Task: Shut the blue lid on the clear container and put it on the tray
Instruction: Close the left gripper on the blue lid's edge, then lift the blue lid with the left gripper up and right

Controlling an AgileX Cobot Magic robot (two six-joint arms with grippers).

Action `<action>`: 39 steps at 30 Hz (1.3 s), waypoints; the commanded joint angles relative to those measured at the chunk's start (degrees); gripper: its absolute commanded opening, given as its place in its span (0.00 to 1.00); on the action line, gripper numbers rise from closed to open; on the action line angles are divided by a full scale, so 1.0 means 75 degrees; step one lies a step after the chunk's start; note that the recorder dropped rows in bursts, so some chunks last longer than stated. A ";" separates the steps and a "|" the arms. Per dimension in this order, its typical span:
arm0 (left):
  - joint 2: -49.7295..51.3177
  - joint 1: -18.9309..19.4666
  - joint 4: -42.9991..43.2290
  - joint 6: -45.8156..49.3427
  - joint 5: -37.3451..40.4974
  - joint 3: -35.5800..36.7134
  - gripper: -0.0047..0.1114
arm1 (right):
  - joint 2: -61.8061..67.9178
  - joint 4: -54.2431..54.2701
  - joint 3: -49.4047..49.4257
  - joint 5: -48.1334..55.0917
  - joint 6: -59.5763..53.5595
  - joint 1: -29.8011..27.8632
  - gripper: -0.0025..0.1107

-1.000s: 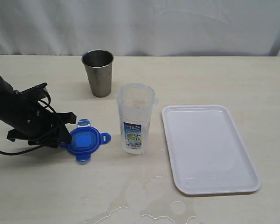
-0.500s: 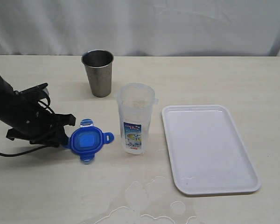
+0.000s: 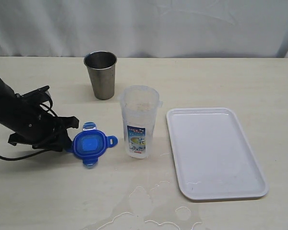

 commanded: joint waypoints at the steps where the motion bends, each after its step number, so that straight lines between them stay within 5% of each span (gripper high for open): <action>1: 0.0052 0.0027 -0.0127 0.0022 0.0025 0.0019 0.30 | -0.0029 0.0018 0.0015 -0.0031 -0.0064 0.0005 0.06; 8: 0.0052 0.0027 -0.0127 0.0149 0.0025 0.0019 0.28 | -0.0029 0.0018 0.0015 -0.0031 -0.0064 0.0005 0.06; 14: 0.0052 0.0027 -0.0113 0.0568 0.0025 0.0019 0.04 | -0.0029 0.0018 0.0015 -0.0031 -0.0064 0.0005 0.06; 39: -0.2034 0.0027 0.1495 0.0589 0.0872 0.0019 0.04 | -0.0029 0.0018 0.0015 -0.0031 -0.0064 0.0005 0.06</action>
